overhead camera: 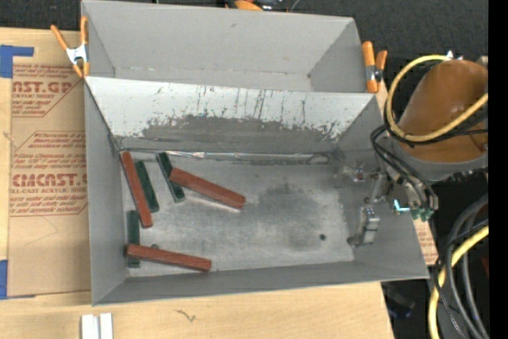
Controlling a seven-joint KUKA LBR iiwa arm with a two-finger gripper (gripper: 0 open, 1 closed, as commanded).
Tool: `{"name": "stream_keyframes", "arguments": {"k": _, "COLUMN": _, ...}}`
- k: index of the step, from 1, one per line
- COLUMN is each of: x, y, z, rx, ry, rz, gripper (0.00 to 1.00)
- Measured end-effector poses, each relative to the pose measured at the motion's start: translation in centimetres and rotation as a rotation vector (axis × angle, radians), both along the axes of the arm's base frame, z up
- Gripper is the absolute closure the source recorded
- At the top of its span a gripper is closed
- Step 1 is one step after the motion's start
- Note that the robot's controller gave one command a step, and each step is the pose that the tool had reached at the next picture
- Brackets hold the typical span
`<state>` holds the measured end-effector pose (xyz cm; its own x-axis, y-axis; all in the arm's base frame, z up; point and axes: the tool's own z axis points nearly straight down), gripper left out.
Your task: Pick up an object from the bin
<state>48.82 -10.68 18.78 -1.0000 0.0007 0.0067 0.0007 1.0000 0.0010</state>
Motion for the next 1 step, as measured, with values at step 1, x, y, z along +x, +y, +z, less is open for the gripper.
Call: {"name": "stream_keyframes", "arguments": {"k": 1, "x": 5.30, "y": 4.78, "z": -3.86, "rx": 0.002, "ry": -0.009, "rz": 0.054, "gripper": 0.00}}
